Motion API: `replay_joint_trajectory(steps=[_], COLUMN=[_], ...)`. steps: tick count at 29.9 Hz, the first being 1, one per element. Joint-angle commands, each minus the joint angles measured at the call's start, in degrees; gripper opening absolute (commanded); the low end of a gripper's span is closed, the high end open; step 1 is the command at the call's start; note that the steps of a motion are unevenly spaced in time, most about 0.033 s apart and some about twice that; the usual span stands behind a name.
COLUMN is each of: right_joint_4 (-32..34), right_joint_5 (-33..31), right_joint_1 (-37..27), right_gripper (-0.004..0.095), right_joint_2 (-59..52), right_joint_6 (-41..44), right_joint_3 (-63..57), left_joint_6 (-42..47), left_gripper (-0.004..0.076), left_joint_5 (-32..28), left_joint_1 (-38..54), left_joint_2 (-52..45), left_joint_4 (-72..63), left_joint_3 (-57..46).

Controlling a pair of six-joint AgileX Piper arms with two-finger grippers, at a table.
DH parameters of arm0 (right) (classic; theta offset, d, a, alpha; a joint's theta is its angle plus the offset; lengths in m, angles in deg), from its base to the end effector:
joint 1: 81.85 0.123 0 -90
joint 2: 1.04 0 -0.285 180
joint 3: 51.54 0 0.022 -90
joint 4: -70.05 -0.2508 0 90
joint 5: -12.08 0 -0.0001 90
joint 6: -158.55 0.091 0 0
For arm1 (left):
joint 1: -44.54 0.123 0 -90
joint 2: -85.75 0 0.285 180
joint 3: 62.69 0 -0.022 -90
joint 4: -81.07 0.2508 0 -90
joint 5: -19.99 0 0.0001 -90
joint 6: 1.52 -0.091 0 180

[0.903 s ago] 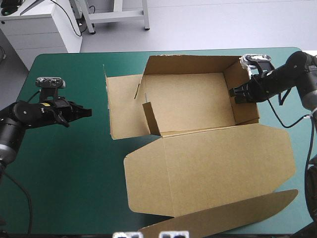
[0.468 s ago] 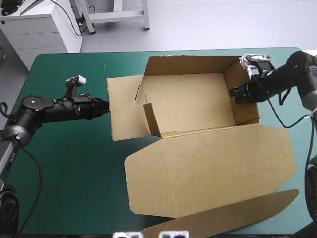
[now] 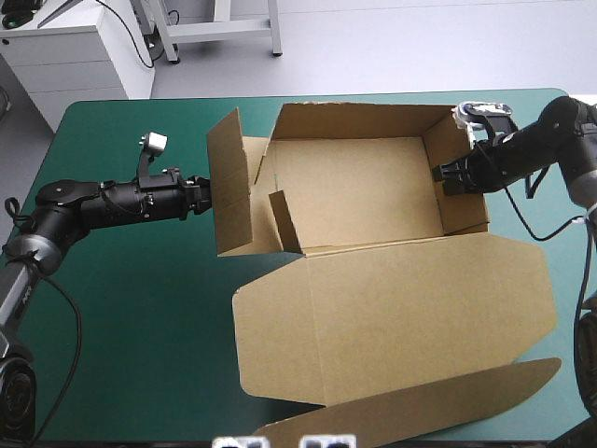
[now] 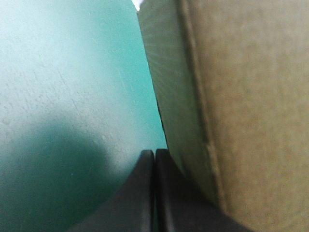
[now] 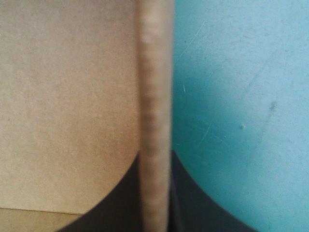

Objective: Fold the box

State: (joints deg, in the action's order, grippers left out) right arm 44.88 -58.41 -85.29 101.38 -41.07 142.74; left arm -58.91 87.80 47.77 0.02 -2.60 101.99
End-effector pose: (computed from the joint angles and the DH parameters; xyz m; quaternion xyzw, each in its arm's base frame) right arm 0.3456 0.0158 0.3548 -0.1019 0.9542 0.1748 0.2203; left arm 0.2983 -0.0671 0.3236 0.1273 0.7715 -0.5294 0.3291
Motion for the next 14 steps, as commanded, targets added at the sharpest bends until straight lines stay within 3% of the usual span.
replay_joint_trajectory(steps=[1,14], right_joint_4=[-2.7,5.0], right_joint_5=[2.7,10.9], right_joint_1=[1.4,9.4], right_gripper=[-0.0013,-0.0012], right_joint_2=[-3.1,-3.1], right_joint_6=[1.7,9.0], right_joint_3=[1.6,1.7], left_joint_6=[-0.3,0.3], left_gripper=[-0.0009,0.0022], left_joint_5=[6.3,6.3], left_joint_1=[-1.1,-3.0], left_joint_2=[-2.0,-2.0], left_joint_4=[-4.5,-9.4], left_joint_3=[1.4,1.4])
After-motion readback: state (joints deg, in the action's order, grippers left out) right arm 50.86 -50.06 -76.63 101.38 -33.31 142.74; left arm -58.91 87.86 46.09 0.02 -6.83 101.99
